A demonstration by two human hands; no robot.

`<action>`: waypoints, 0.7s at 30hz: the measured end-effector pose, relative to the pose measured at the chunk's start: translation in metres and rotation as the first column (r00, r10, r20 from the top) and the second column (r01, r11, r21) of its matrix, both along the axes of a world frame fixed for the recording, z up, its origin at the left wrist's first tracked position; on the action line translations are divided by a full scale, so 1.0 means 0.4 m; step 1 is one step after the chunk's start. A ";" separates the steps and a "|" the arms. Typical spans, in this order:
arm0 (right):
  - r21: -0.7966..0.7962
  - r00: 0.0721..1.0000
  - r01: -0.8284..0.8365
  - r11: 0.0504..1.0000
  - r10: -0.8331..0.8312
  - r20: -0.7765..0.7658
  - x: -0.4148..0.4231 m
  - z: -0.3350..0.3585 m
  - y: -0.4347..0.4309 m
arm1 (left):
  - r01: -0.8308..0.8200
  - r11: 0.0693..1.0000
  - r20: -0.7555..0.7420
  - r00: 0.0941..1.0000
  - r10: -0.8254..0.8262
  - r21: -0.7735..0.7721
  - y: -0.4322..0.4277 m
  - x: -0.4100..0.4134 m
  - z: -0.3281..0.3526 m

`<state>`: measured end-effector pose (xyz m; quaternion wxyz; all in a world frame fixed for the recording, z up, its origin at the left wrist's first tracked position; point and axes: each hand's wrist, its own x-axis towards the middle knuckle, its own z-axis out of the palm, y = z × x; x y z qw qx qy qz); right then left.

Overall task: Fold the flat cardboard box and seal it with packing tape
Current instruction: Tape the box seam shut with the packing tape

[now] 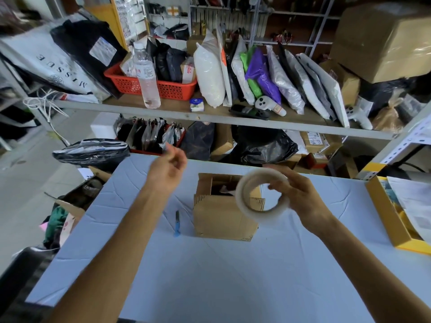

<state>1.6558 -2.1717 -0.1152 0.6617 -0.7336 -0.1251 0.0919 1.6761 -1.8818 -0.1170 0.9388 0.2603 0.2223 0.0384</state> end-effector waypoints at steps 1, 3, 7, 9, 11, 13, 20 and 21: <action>0.024 0.999 0.020 1.000 -0.019 -0.039 -0.004 -0.009 -0.011 | -0.032 0.999 0.032 0.999 0.031 0.035 0.031 0.004 0.007; 0.215 0.990 0.019 0.977 0.011 -0.139 -0.010 -0.022 -0.019 | 0.098 0.854 0.006 0.993 -0.118 0.510 0.043 -0.006 0.000; 0.408 0.986 -0.097 0.908 0.145 -0.087 -0.015 -0.012 0.013 | 0.479 0.390 -0.182 0.784 -0.594 0.787 -0.071 -0.064 -0.046; 0.375 0.983 -0.143 0.916 0.176 -0.054 -0.015 0.002 0.023 | 0.595 0.382 -0.208 0.692 -0.692 0.708 -0.102 -0.078 -0.043; 0.335 0.979 -0.180 0.925 0.202 -0.031 -0.018 0.016 0.027 | 0.676 0.443 -0.184 0.646 -0.741 0.589 -0.104 -0.080 -0.027; 0.316 0.975 -0.201 0.927 0.220 -0.026 -0.019 0.025 0.030 | 0.684 0.434 -0.177 0.631 -0.755 0.586 -0.104 -0.086 -0.003; 0.322 0.979 -0.178 0.930 0.201 -0.041 -0.021 0.028 0.030 | 0.540 0.379 -0.200 0.733 -0.650 0.752 -0.108 -0.090 -0.001; 0.310 0.980 -0.173 0.935 0.195 -0.042 -0.020 0.029 0.029 | 0.551 0.388 -0.209 0.735 -0.645 0.739 -0.109 -0.090 -0.002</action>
